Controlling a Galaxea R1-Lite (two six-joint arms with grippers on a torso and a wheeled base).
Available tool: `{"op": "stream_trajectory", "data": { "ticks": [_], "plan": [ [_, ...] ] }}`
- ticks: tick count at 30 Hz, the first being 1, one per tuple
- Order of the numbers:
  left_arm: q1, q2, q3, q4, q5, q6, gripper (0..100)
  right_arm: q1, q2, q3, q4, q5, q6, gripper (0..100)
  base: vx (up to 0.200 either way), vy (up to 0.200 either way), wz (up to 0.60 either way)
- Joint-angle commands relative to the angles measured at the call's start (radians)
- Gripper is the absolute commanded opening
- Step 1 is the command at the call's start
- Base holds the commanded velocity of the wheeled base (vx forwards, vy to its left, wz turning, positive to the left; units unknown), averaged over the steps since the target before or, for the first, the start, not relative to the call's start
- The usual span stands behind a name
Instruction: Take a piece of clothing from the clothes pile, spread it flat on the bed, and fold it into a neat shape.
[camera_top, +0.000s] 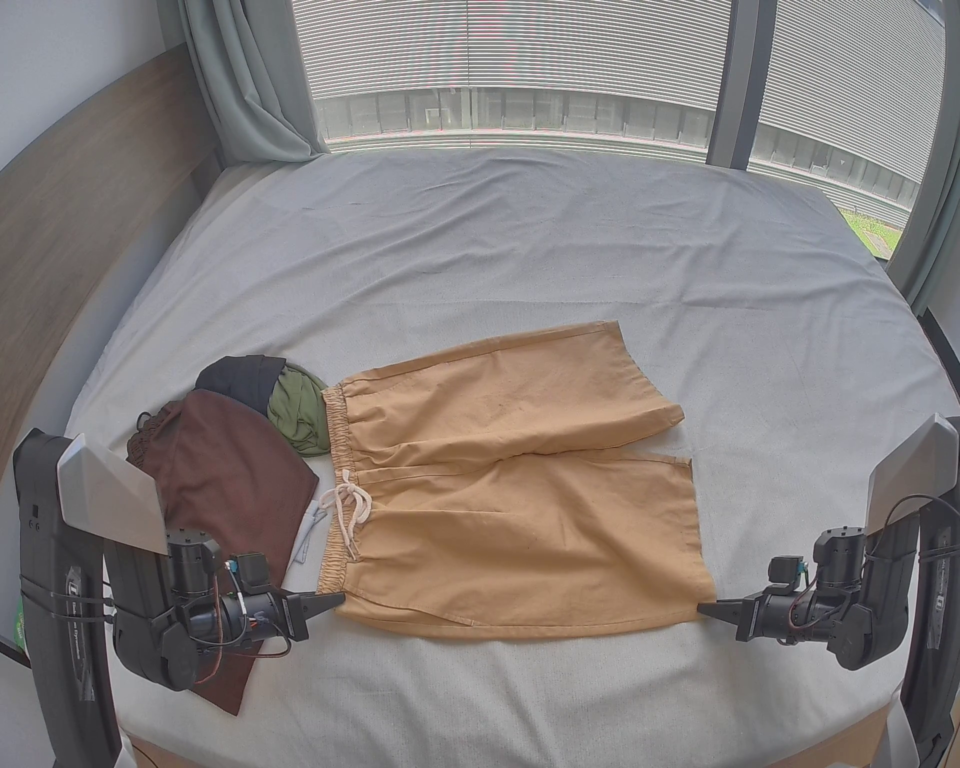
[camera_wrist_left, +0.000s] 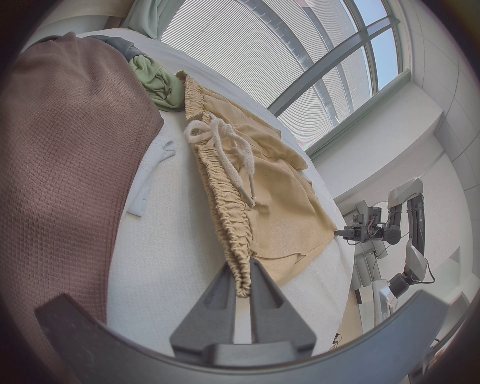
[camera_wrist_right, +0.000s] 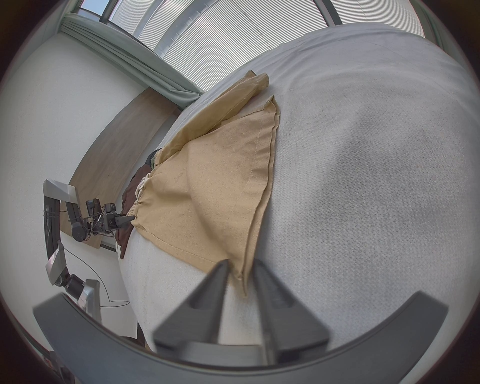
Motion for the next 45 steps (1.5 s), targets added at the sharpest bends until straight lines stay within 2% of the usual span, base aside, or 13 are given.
{"op": "stream_trajectory", "data": {
  "ticks": [1,5,21,22,45],
  "plan": [
    [-0.001,0.001,-0.005,-0.001,0.0,0.001,100,0.003,-0.002,0.005,0.002,0.001,0.001,100,0.0,0.0,0.0],
    [-0.004,0.001,-0.018,-0.001,0.009,-0.025,100,0.003,-0.005,0.0,-0.004,0.002,0.0,100,0.0,0.0,0.0],
    [-0.015,-0.004,-0.008,-0.001,0.006,-0.03,100,0.008,0.0,-0.007,-0.005,0.001,-0.004,100,0.0,0.0,0.0],
    [-0.015,-0.004,-0.008,-0.001,0.006,-0.03,0,0.008,0.0,-0.007,-0.005,0.001,-0.004,100,0.0,0.0,0.0],
    [-0.015,0.004,-0.012,-0.001,0.0,-0.022,0,0.044,0.003,0.002,-0.005,0.004,-0.011,100,0.0,0.0,0.0]
  ]
}}
